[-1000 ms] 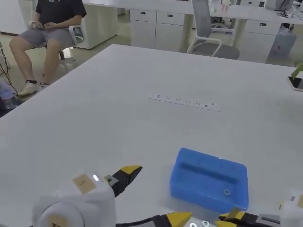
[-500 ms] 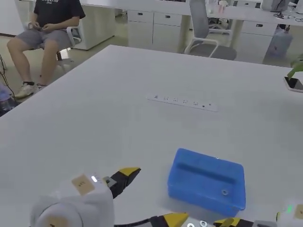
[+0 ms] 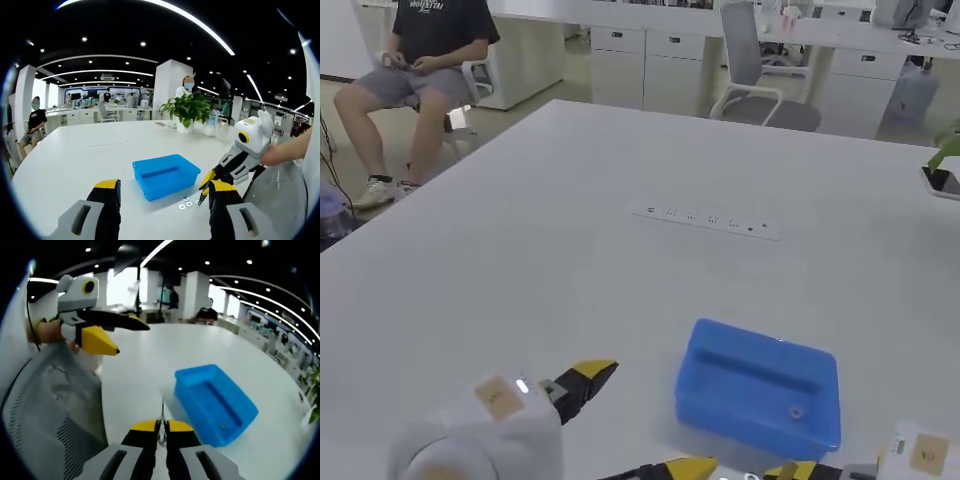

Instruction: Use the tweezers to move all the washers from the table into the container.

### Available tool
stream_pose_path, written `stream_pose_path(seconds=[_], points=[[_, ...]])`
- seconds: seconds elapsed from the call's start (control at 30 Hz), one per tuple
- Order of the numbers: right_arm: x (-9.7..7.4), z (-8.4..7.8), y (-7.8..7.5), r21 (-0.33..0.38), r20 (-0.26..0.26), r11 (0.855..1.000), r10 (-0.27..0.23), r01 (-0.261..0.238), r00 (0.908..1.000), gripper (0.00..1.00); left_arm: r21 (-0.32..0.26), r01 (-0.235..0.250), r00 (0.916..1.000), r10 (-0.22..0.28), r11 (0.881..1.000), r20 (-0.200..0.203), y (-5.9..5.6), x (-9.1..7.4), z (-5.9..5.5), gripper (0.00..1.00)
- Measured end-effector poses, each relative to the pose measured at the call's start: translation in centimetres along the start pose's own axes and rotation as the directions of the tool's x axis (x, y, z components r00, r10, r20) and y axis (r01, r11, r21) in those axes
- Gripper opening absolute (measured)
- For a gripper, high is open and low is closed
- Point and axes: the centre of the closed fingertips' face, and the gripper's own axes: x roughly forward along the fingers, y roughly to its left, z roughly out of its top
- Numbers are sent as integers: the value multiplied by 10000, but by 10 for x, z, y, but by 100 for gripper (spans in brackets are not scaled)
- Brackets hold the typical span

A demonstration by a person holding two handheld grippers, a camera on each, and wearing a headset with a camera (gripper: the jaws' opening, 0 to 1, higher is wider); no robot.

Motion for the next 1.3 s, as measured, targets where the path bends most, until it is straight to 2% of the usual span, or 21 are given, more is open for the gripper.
stream_pose_path(seconds=[0.3, 0.43, 0.53, 0.63, 0.73, 0.83, 1.07, 1.17, 1.23, 1.3], points=[[-3, -3, -4, 164, -148, 9997, -151, 154, 9998, 2, 25, 13, 10000, -13, 10000, -77, 0, 0, -1, 72], [-6, -6, -4, 248, -337, 9997, -46, 55, 9994, 2, 62, 38, 9999, -38, 10000, -127, -1, 1, -2, 72], [-7, -8, -7, 499, -368, 9987, -61, 79, 9993, 2, 69, 65, 9999, -64, 10000, -134, -2, 1, -2, 72], [-7, -7, -9, 1088, -273, 9940, -93, 122, 9996, 2, 89, 75, 9998, -74, 9999, -159, -2, 1, -2, 71], [-7, -6, -9, 1220, -222, 9924, -142, 168, 9997, 2, 98, 48, 9999, -46, 9999, -145, -1, 1, -2, 71], [-10, 0, -11, 1374, -37, 9904, -172, 176, 9998, 2, 82, -40, 10000, 41, 10000, -83, 1, 0, -1, 71], [-25, 29, -30, 1681, 600, 9855, -333, 228, 9976, 2, 22, -77, 10000, 77, 10000, -9, 2, -1, 0, 71], [-30, 44, -35, 1928, 986, 9812, -197, 3, 9949, 2, 20, -88, 10000, 88, 10000, 10, 2, -1, 0, 70], [-31, 50, -37, 2077, 1145, 9775, 117, -354, 9934, 2, -2, -110, 9999, 110, 9999, 34, 2, -1, 1, 70], [-31, 54, -42, 2003, 1178, 9790, 131, -367, 9929, 2, -32, -116, 9999, 116, 9999, 48, 3, -1, 0, 70]])
